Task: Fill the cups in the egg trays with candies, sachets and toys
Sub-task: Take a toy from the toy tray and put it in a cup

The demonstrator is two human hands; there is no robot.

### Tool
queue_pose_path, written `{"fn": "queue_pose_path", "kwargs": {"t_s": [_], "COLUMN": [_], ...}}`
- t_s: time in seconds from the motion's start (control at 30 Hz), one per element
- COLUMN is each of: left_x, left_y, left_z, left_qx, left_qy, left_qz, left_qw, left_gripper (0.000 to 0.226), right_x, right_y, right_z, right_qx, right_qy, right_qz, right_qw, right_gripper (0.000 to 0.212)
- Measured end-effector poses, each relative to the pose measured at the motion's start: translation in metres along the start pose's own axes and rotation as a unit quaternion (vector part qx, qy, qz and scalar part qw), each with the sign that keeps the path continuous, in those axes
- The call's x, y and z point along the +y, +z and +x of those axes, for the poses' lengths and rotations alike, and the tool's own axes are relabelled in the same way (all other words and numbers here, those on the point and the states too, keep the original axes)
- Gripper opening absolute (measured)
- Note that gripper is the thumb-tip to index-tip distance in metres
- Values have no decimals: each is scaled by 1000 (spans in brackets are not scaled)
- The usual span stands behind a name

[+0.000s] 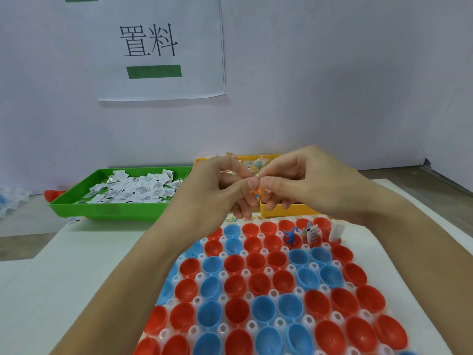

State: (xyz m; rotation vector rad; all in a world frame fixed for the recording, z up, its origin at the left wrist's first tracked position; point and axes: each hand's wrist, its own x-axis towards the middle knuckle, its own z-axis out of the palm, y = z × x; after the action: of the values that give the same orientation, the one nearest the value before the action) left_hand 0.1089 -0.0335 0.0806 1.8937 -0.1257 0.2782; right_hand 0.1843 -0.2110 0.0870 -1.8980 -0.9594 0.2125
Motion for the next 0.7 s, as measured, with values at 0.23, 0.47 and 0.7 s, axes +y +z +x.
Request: {"fn": "queue_pose_path", "kwargs": {"t_s": [0.23,0.47,0.7], "left_x": [-3,-5,-6], "left_y": [3,8,15], "left_z": [3,7,10], "left_qx": [21,100,145], "left_qy": [-13,-38,-69], "left_qz": [-39,-35,11], "left_qw": [999,994,987], "left_gripper": [16,8,9], "right_x": [0,-1,1], "right_y": [-2,1,13], "right_z": [-1,1,5], "right_qx": [60,104,170], "right_qy": [28,13,-41], "right_qz": [57,33,-132], "right_qw": [996,994,976], "right_gripper": [6,7,7]}}
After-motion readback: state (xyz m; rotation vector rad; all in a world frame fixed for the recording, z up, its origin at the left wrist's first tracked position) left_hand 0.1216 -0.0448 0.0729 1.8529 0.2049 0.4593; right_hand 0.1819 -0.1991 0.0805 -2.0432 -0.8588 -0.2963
